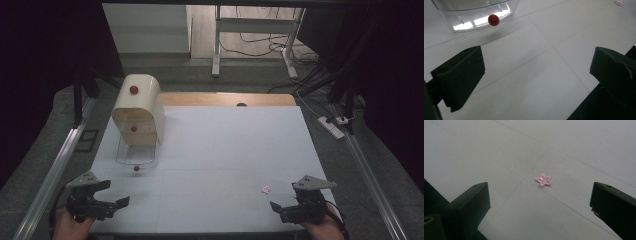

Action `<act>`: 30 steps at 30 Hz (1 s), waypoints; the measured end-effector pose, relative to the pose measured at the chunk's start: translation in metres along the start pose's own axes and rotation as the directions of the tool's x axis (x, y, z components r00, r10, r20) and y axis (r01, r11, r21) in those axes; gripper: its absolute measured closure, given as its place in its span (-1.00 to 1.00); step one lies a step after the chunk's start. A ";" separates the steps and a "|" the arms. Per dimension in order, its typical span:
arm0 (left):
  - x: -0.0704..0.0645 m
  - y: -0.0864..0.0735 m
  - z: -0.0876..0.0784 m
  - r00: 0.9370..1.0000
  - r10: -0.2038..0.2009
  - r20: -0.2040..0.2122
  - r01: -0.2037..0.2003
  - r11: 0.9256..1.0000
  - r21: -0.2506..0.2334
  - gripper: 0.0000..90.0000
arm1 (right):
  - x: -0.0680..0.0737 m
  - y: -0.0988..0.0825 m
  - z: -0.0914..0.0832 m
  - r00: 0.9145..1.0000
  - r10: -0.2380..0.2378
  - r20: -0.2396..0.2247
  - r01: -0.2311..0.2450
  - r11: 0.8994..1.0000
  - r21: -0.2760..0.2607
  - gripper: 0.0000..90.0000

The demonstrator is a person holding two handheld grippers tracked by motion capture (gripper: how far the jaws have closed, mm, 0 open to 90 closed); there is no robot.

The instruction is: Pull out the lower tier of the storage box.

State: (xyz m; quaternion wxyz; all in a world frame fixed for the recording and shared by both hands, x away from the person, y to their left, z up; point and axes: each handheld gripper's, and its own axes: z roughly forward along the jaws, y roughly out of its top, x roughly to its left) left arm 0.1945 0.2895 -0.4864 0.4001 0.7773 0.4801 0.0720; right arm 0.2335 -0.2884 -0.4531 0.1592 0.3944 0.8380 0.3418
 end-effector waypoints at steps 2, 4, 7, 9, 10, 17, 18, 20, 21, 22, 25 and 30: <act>0.000 -0.001 -0.001 1.000 -0.002 -0.004 0.002 1.000 -0.002 -1.00 | 0.000 0.000 0.000 1.000 0.000 0.000 0.000 1.000 0.000 -0.94; 0.000 -0.002 -0.003 1.000 -0.004 -0.006 0.004 1.000 -0.008 -1.00 | 0.000 0.000 0.000 1.000 0.000 0.000 0.000 1.000 0.000 -0.94; -0.001 -0.003 -0.004 1.000 -0.007 -0.010 0.007 1.000 -0.011 -1.00 | 0.000 0.000 0.000 1.000 -0.001 0.000 0.001 1.000 0.001 -0.94; -0.001 -0.004 -0.006 1.000 -0.009 -0.011 0.009 1.000 -0.015 -1.00 | 0.000 0.000 0.000 1.000 -0.001 0.001 0.001 1.000 0.001 -0.94; -0.001 -0.004 -0.006 1.000 -0.010 -0.013 0.010 1.000 -0.016 -1.00 | 0.000 0.000 0.000 1.000 -0.001 0.000 0.001 1.000 0.001 -0.94; -0.001 -0.007 -0.010 1.000 -0.008 -0.027 0.007 1.000 -0.014 -1.00 | 0.000 0.000 0.000 1.000 -0.001 0.000 0.001 1.000 0.002 -0.94; -0.001 -0.007 -0.011 0.999 -0.007 -0.031 0.007 1.000 -0.014 -1.00 | 0.000 0.000 0.000 1.000 -0.002 0.000 0.002 1.000 0.002 -0.94; -0.001 -0.008 -0.012 0.999 -0.007 -0.033 0.006 1.000 -0.016 -1.00 | 0.000 0.000 0.000 1.000 -0.001 0.000 0.001 1.000 0.002 -0.94; -0.002 -0.008 -0.012 0.999 -0.006 -0.036 0.005 1.000 -0.016 -1.00 | 0.000 0.000 0.000 1.000 -0.001 0.001 0.001 1.000 0.002 -0.94; -0.002 -0.009 -0.013 0.999 -0.004 -0.038 0.003 1.000 -0.014 -1.00 | 0.000 0.000 0.000 1.000 -0.001 0.001 0.001 1.000 0.002 -0.94; -0.002 -0.010 -0.015 0.999 -0.002 -0.046 0.002 1.000 -0.014 -1.00 | 0.000 0.000 0.000 1.000 -0.001 0.001 0.001 1.000 0.002 -0.94; -0.002 -0.012 -0.018 0.998 -0.005 -0.055 0.004 1.000 -0.017 -1.00 | 0.000 0.000 0.000 1.000 0.000 0.001 0.000 1.000 0.001 -0.94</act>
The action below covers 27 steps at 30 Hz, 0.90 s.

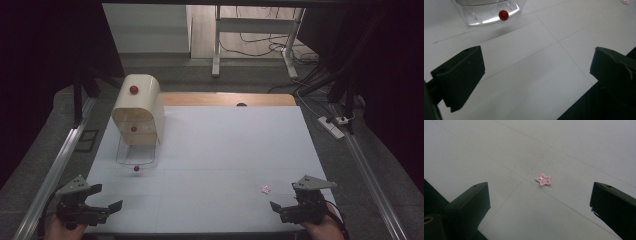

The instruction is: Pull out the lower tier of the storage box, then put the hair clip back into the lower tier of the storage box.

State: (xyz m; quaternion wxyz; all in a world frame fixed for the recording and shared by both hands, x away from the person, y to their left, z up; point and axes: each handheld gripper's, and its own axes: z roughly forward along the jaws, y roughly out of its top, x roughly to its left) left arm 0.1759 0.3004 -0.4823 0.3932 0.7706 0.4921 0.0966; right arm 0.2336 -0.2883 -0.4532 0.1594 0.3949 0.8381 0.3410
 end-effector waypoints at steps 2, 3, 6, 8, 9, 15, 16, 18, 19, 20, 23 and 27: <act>0.000 -0.001 -0.001 1.000 0.000 -0.003 0.000 1.000 0.002 -1.00 | 0.000 0.000 0.000 1.000 0.000 0.000 0.000 1.000 0.000 -0.94; 0.000 -0.002 -0.002 1.000 -0.003 -0.003 0.003 1.000 0.003 -1.00 | 0.000 0.000 0.000 1.000 0.000 0.000 0.000 1.000 0.000 -0.94; 0.000 -0.003 -0.003 1.000 -0.002 -0.004 0.002 1.000 0.007 -1.00 | 0.000 0.000 0.000 1.000 0.000 0.000 0.000 1.000 0.000 -0.94; 0.000 -0.004 -0.004 1.000 -0.002 -0.003 0.002 1.000 0.011 -1.00 | 0.000 0.000 0.000 1.000 0.001 0.000 -0.001 1.000 0.000 -0.94; 0.000 -0.004 -0.004 1.000 -0.002 -0.004 0.002 1.000 0.014 -1.00 | 0.000 0.000 0.000 1.000 0.001 0.000 -0.001 1.000 0.000 -0.94; -0.001 -0.006 -0.006 1.000 0.007 0.001 -0.007 0.999 0.032 -1.00 | 0.000 0.000 0.000 1.000 0.003 0.001 -0.003 1.000 0.000 -0.94; -0.001 -0.007 -0.007 1.000 0.005 0.004 -0.005 0.999 0.033 -1.00 | 0.000 0.000 0.000 1.000 0.003 0.001 -0.003 1.000 0.000 -0.94; -0.001 -0.007 -0.007 1.000 0.002 0.008 -0.002 1.000 0.027 -1.00 | 0.000 0.000 0.000 1.000 0.003 0.002 -0.003 1.000 0.003 -0.94; -0.001 -0.007 -0.008 1.000 0.001 0.010 -0.002 1.000 0.027 -1.00 | 0.000 0.000 0.000 1.000 0.004 0.002 -0.004 1.000 0.004 -0.94; -0.001 -0.007 -0.008 1.000 0.001 0.012 -0.002 1.000 0.028 -1.00 | -0.001 0.000 0.000 1.000 0.006 0.001 -0.006 1.000 0.003 -0.94; 0.000 -0.007 -0.007 1.000 0.001 0.017 -0.001 1.000 0.027 -1.00 | -0.002 0.000 -0.001 1.000 0.014 0.001 -0.014 1.000 -0.003 -0.94; 0.001 -0.007 -0.007 1.000 -0.004 0.031 0.003 1.000 0.027 -1.00 | -0.004 0.000 -0.001 0.999 0.039 0.004 -0.039 0.999 -0.009 -0.95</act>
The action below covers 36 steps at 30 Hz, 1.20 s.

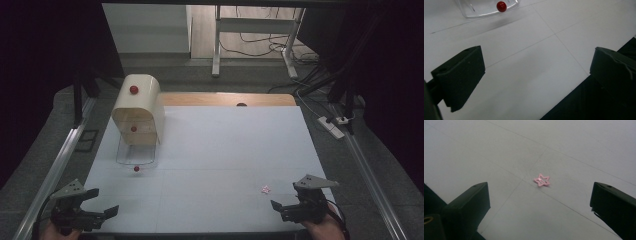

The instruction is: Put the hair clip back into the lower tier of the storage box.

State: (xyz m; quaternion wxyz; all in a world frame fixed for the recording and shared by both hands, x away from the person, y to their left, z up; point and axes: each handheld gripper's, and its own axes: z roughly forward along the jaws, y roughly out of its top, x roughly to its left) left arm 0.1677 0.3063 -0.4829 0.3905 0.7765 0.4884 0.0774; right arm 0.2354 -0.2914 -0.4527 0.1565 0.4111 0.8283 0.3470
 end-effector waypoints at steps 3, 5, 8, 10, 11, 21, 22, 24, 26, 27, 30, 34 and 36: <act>0.000 0.000 0.000 1.000 0.004 0.004 -0.004 1.000 0.000 -1.00 | -0.001 0.000 -0.001 1.000 0.020 -0.002 -0.020 1.000 0.001 -1.00; -0.001 0.000 0.000 1.000 0.008 0.003 -0.008 1.000 0.004 -1.00 | -0.002 0.000 -0.001 1.000 0.026 -0.003 -0.026 1.000 0.004 -1.00; -0.001 0.001 0.001 1.000 0.010 0.004 -0.010 1.000 0.006 -1.00 | -0.002 0.000 -0.001 0.999 0.037 -0.008 -0.037 0.999 0.011 -1.00; -0.001 0.001 0.001 1.000 0.010 0.004 -0.010 1.000 0.007 -1.00 | -0.003 0.000 0.000 0.999 0.039 -0.008 -0.039 0.999 0.015 -1.00; -0.001 0.001 0.001 1.000 0.011 0.005 -0.011 1.000 0.007 -1.00 | -0.003 0.000 0.000 0.999 0.039 -0.009 -0.039 0.999 0.014 -1.00; -0.001 0.001 0.002 1.000 0.016 0.009 -0.016 1.000 0.017 -0.99 | -0.004 0.003 0.005 1.000 0.009 0.013 -0.009 1.000 0.011 -1.00; -0.001 0.001 0.002 1.000 0.016 0.009 -0.016 1.000 0.017 -0.99 | -0.004 0.004 0.005 1.000 0.013 0.013 -0.013 1.000 0.008 -1.00; -0.001 0.001 0.002 1.000 0.017 0.010 -0.018 1.000 0.018 -0.99 | -0.005 0.004 0.006 1.000 0.020 0.006 -0.020 1.000 -0.006 -1.00; -0.001 0.001 0.002 1.000 0.017 0.013 -0.017 1.000 0.018 -0.99 | -0.006 0.005 0.007 1.000 0.020 0.007 -0.020 1.000 -0.015 -1.00; -0.001 0.001 0.002 1.000 0.015 0.015 -0.016 1.000 0.016 -0.99 | -0.006 0.005 0.007 1.000 0.018 0.009 -0.018 1.000 -0.018 -1.00; -0.001 0.001 0.002 1.000 0.016 0.015 -0.016 1.000 0.016 -0.99 | -0.006 0.007 0.011 1.000 -0.001 0.016 0.001 1.000 0.000 -1.00; -0.001 0.001 0.002 1.000 0.019 0.013 -0.019 1.000 0.018 -0.99 | -0.006 0.008 0.015 1.000 -0.018 0.019 0.018 1.000 0.012 -1.00; -0.001 0.001 0.002 1.000 0.021 0.013 -0.021 1.000 0.017 -0.99 | -0.008 0.008 0.017 1.000 -0.011 0.016 0.011 1.000 0.010 -1.00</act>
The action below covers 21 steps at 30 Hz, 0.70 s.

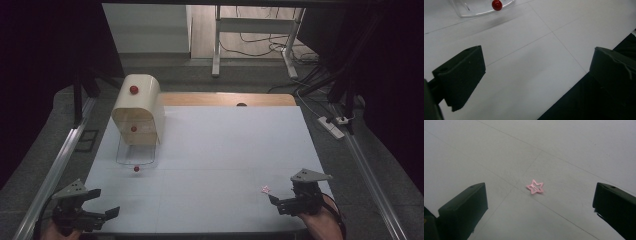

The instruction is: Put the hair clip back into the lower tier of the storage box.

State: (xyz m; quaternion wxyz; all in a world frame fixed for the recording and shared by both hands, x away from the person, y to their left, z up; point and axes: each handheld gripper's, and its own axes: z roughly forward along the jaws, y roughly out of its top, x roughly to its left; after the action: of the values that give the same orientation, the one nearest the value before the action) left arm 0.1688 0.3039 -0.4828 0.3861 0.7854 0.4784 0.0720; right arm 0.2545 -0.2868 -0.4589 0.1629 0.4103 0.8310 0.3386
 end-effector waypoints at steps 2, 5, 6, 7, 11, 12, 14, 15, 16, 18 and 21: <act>0.000 0.000 0.000 1.000 0.002 0.001 -0.002 1.000 -0.001 -0.99 | -0.003 0.000 0.001 1.000 0.011 -0.006 -0.011 1.000 -0.001 -1.00; 0.000 0.000 0.000 1.000 0.003 0.003 -0.003 1.000 -0.003 -0.99 | -0.006 0.000 0.004 1.000 0.025 -0.005 -0.025 1.000 -0.008 -1.00; 0.000 0.000 0.000 1.000 0.004 0.003 -0.004 1.000 -0.003 -0.99 | -0.008 0.000 0.005 1.000 0.028 -0.003 -0.028 1.000 -0.005 -1.00; 0.000 0.000 0.000 1.000 0.005 0.003 -0.005 1.000 -0.002 -0.99 | -0.009 0.000 0.006 1.000 0.030 -0.001 -0.030 1.000 -0.004 -1.00; 0.000 0.000 0.000 1.000 0.008 0.003 -0.008 1.000 0.000 -0.99 | -0.011 0.001 0.011 1.000 0.029 0.005 -0.029 1.000 0.008 -1.00; 0.000 0.000 0.000 1.000 0.007 0.004 -0.007 1.000 0.000 -0.99 | -0.012 0.001 0.013 1.000 0.031 0.003 -0.031 0.999 0.009 -1.00; 0.000 0.000 0.000 1.000 0.008 0.004 -0.008 1.000 0.001 -0.99 | -0.014 0.000 0.017 0.999 0.034 0.004 -0.034 0.999 0.016 -1.00; 0.000 0.000 0.000 1.000 0.008 0.005 -0.008 1.000 0.001 -0.99 | -0.015 0.000 0.019 0.999 0.033 0.004 -0.033 0.999 0.021 -1.00; 0.000 0.000 0.000 1.000 0.008 0.005 -0.008 1.000 0.001 -0.99 | -0.016 0.000 0.021 0.999 0.031 0.012 -0.031 0.999 0.034 -1.00; 0.000 0.000 0.000 1.000 0.010 0.007 -0.010 1.000 0.003 -0.99 | -0.018 -0.001 0.026 0.999 0.035 0.021 -0.036 0.998 0.056 -1.00; -0.001 0.001 0.001 1.000 0.019 0.007 -0.019 1.000 0.009 -0.99 | -0.020 -0.002 0.030 0.999 0.048 0.008 -0.049 0.997 0.066 -1.00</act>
State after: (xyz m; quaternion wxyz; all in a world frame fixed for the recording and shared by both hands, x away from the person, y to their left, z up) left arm 0.1692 0.3022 -0.4828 0.3834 0.7920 0.4697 0.0710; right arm 0.2823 -0.2905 -0.4820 0.1439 0.4365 0.8309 0.3136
